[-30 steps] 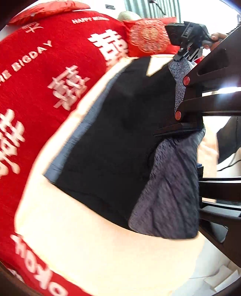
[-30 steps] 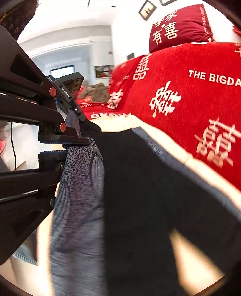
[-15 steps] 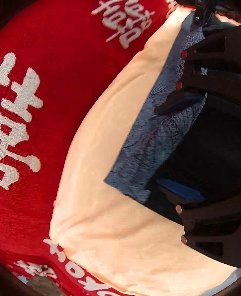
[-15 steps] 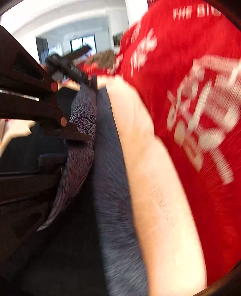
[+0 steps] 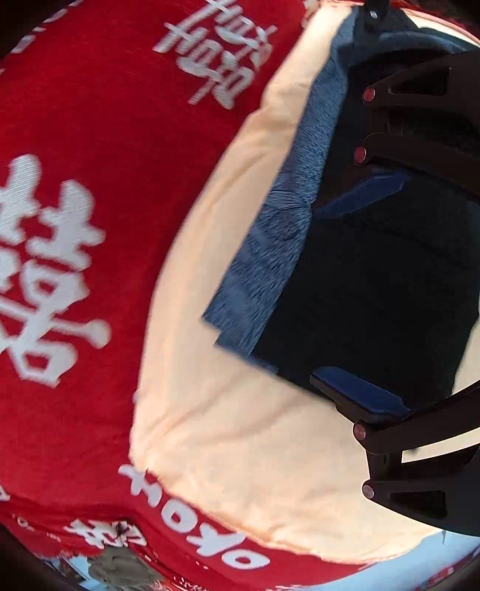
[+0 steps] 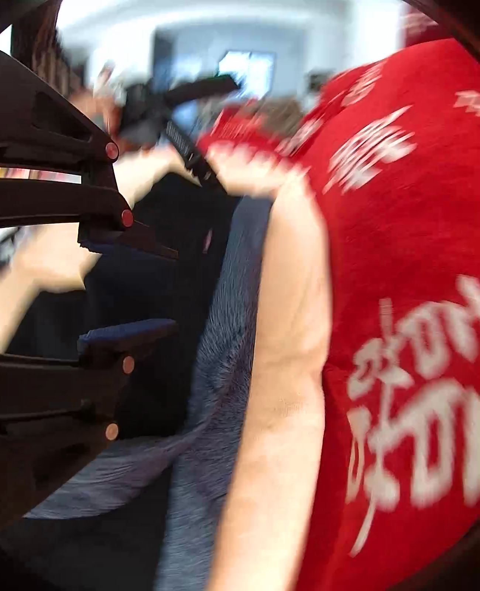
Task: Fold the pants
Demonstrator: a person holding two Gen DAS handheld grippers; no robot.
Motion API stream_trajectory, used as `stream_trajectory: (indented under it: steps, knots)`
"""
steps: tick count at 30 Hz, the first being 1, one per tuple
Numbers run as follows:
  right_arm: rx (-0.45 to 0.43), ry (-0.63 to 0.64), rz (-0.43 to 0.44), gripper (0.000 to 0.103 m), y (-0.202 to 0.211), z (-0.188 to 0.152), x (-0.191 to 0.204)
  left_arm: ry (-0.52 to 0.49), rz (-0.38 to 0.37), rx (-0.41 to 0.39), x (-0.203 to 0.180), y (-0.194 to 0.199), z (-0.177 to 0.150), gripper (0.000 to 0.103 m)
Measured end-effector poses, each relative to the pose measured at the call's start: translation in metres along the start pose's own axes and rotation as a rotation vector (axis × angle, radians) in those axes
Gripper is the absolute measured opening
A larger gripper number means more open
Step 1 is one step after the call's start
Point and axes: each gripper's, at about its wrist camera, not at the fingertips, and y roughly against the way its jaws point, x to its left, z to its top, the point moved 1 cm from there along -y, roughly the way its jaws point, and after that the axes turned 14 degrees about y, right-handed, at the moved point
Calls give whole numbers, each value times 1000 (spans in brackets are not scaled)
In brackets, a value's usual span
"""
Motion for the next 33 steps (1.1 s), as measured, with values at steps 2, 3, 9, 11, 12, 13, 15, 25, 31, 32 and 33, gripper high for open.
stream_trajectory:
  steps: [2, 3, 9, 11, 12, 13, 15, 25, 31, 32, 33]
  knots:
    - [49, 81, -129, 34, -28, 7, 1, -17, 61, -4, -13, -24, -8, 83]
    - [53, 102, -164, 33, -36, 11, -3, -16, 90, -21, -14, -30, -7, 85]
    - [-165, -82, -228, 44, 17, 28, -47, 0, 130, -43, -13, -32, 14, 91]
    - [-206, -157, -150, 47, 41, 16, -59, 7, 130, -25, -8, -17, 12, 91]
    - [-208, -178, -120, 47, 51, 6, -62, 3, 124, -21, -8, -9, 8, 91]
    - [-199, -181, -113, 49, 58, -5, -62, -7, 117, -15, -8, 0, 1, 91]
    - [-169, -168, -121, 50, 76, -38, -60, -40, 101, -4, -10, 18, -17, 91]
    - [-223, -412, -243, 60, 153, -237, -33, -306, -88, 200, -80, 58, -146, 91]
    - [-294, -635, -310, 60, 177, -363, -20, -512, -232, 311, -142, 76, -217, 91]
    - [-309, -674, -314, 60, 182, -386, -19, -542, -256, 332, -153, 79, -228, 91]
    - [-319, -710, -322, 60, 185, -405, -20, -563, -273, 350, -162, 81, -236, 91]
